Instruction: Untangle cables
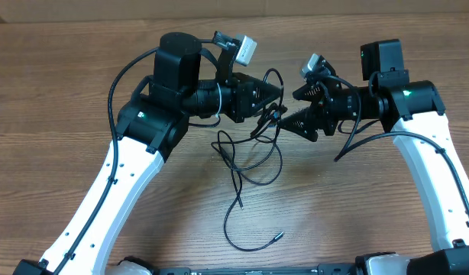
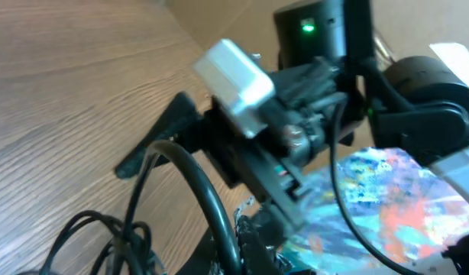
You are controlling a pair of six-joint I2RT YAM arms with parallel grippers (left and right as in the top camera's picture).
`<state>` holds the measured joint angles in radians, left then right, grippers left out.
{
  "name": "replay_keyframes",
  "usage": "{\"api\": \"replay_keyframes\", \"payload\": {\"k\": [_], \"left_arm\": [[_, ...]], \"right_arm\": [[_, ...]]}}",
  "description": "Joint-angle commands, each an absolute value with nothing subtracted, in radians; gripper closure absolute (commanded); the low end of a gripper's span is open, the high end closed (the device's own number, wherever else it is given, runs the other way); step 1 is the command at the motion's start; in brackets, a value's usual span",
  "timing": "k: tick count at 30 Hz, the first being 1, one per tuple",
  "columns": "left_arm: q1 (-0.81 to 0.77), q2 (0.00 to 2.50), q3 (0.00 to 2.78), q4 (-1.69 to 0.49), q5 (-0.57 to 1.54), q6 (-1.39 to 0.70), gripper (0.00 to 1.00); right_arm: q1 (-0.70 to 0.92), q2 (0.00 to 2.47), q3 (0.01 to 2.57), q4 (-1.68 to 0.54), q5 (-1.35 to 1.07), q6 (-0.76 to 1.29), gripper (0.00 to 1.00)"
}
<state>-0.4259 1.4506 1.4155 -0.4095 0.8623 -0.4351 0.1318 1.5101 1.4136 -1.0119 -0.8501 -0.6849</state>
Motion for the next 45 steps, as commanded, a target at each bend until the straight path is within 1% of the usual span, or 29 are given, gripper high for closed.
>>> {"api": "replay_keyframes", "payload": {"k": [1,2,3,4,6,9,17,20,24,25,28,31,34,36,39,41,43,45], "left_arm": [[-0.432,1.433,1.43,-0.376,0.97,-0.362,0.96],[-0.432,1.433,1.43,-0.379,0.973,-0.349,0.96],[-0.432,1.433,1.43,-0.381,0.983,-0.336,0.96],[-0.432,1.433,1.43,-0.38,0.998,-0.323,0.96],[-0.432,1.433,1.43,-0.375,1.042,-0.28,0.96],[-0.433,1.433,1.43,-0.374,1.105,-0.237,0.96],[-0.433,1.433,1.43,-0.361,1.197,-0.204,0.96],[-0.433,1.433,1.43,-0.361,1.209,-0.201,0.96],[-0.432,1.433,1.43,-0.362,1.171,-0.202,0.96],[-0.431,1.433,1.43,-0.361,1.168,-0.202,0.96],[-0.43,1.433,1.43,-0.361,1.163,-0.202,0.96],[-0.43,1.433,1.43,-0.369,1.095,-0.202,0.96],[-0.427,1.433,1.43,-0.416,0.936,-0.206,0.96],[-0.42,1.433,1.43,-0.45,0.875,-0.205,0.96],[-0.399,1.433,1.43,-0.464,0.885,-0.202,0.96],[-0.382,1.433,1.43,-0.463,0.912,-0.196,0.96],[-0.352,1.433,1.43,-0.455,0.994,-0.144,0.96],[-0.34,1.433,1.43,-0.455,1.03,-0.13,0.96]], "right_arm": [[0.13,1.515,1.42,-0.996,-0.77,-0.688,0.12],[0.13,1.515,1.42,-0.995,-0.753,-0.681,0.09],[0.13,1.515,1.42,-0.995,-0.747,-0.682,0.02],[0.13,1.515,1.42,-0.996,-0.739,-0.678,0.0],[0.13,1.515,1.42,-0.984,-0.717,-0.646,0.0],[0.13,1.515,1.42,-0.916,-0.696,-0.516,0.0],[0.13,1.515,1.42,-0.771,-0.692,-0.279,0.0],[0.13,1.521,1.42,-0.74,-0.623,-0.169,0.0],[0.128,1.53,1.42,-0.794,-0.483,-0.042,0.0],[0.128,1.53,1.42,-0.825,-0.415,0.006,0.0],[0.128,1.53,1.42,-0.877,-0.321,0.053,0.0],[0.128,1.53,1.42,-0.924,-0.323,0.053,0.0],[0.129,1.53,1.42,-0.978,-0.347,0.052,0.0],[0.129,1.53,1.42,-0.992,-0.396,-0.001,0.0],[0.129,1.53,1.42,-0.992,-0.485,-0.06,0.0],[0.129,1.53,1.42,-0.989,-0.6,-0.131,0.0],[0.129,1.53,1.42,-0.989,-0.815,-0.29,0.0],[0.13,1.53,1.42,-0.991,-0.936,-0.407,0.0]]}}
